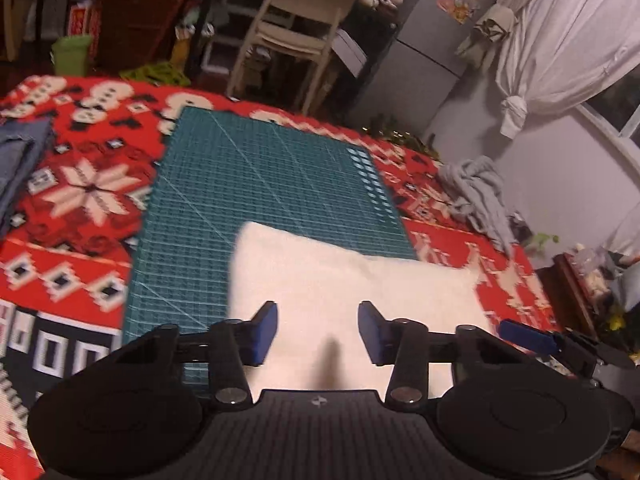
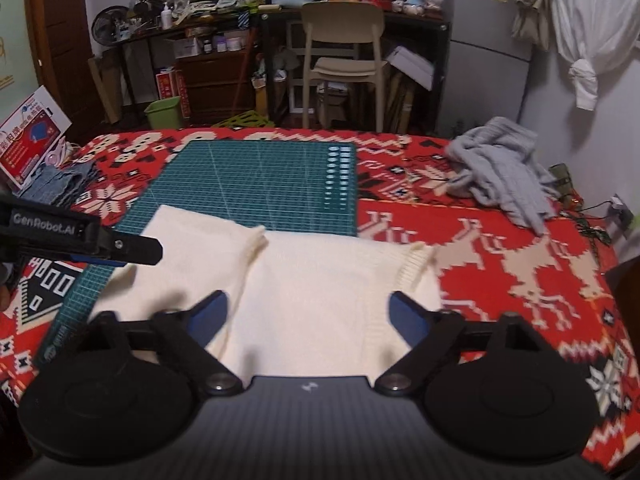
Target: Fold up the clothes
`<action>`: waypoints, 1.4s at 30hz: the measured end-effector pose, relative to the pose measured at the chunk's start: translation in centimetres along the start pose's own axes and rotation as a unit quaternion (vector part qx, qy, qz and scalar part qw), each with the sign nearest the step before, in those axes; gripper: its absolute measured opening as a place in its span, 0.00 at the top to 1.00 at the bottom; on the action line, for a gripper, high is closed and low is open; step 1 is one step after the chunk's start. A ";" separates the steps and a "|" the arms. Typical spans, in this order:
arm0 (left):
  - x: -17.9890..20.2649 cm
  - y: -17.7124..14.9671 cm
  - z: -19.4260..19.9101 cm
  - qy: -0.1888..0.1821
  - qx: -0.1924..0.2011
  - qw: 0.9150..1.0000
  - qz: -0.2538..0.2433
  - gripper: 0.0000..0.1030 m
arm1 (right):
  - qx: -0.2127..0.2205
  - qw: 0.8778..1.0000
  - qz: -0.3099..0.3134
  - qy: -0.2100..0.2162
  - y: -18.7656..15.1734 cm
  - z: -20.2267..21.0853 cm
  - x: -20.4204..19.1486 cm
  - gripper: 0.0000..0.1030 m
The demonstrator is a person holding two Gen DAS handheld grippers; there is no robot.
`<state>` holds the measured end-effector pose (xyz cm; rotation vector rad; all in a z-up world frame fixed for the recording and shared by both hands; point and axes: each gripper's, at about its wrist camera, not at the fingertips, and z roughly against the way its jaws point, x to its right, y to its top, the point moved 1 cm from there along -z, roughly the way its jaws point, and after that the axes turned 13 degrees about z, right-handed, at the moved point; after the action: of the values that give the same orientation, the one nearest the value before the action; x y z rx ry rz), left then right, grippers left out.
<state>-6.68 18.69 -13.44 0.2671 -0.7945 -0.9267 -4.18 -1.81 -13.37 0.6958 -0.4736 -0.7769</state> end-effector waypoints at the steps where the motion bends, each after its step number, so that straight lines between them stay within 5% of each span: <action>1: -0.3 0.0 -0.1 0.004 -0.002 1.000 0.001 0.71 | -0.002 1.000 0.002 0.006 0.3 -0.6 -0.3 0.39; 4: -1.2 0.1 -0.3 0.009 -0.008 1.000 0.009 0.90 | -0.007 0.999 -0.016 0.038 1.1 -2.6 -0.8 0.62; 7: -1.9 -0.1 -0.3 0.004 -0.006 1.000 0.014 0.92 | -0.001 0.997 -0.049 0.067 2.0 -4.5 -0.7 0.68; 9: -2.2 -0.2 -0.3 0.000 -0.007 1.000 0.017 0.93 | -0.005 0.996 -0.054 0.072 2.5 -5.8 -0.8 0.84; 16: -2.3 -0.5 -1.0 0.000 -0.018 1.000 0.009 0.94 | -0.034 0.992 -0.074 0.095 3.4 -9.4 -0.8 0.84; 18: -2.2 -0.5 -1.1 -0.004 -0.025 1.000 0.010 0.94 | -0.027 0.993 -0.075 0.093 3.4 -9.4 -0.9 0.95; 23: -2.1 -0.7 -1.6 -0.009 -0.033 0.999 0.009 0.94 | 0.003 0.996 -0.051 0.068 4.2 -8.8 -1.4 0.97; 28: -2.1 -1.0 -1.8 -0.010 -0.035 0.999 0.004 0.94 | -0.024 0.996 -0.046 0.072 3.7 -10.4 -1.3 0.95; 32: -2.2 -1.1 -1.9 -0.014 -0.037 0.999 0.003 0.94 | -0.010 0.996 -0.065 0.064 3.3 -9.4 -0.3 0.87; 36: -2.6 -1.2 -2.0 -0.028 -0.036 0.999 0.018 0.94 | 0.011 0.995 -0.075 0.063 2.9 -7.2 0.1 0.93; 42: -2.2 -1.4 -2.0 -0.018 -0.033 0.999 -0.002 0.94 | 0.006 0.992 -0.047 0.115 2.1 -6.9 -3.0 0.95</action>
<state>-6.84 19.39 -16.66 0.1949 -0.7948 -0.9624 -0.80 4.23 -16.94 0.8124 -0.2371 -0.7719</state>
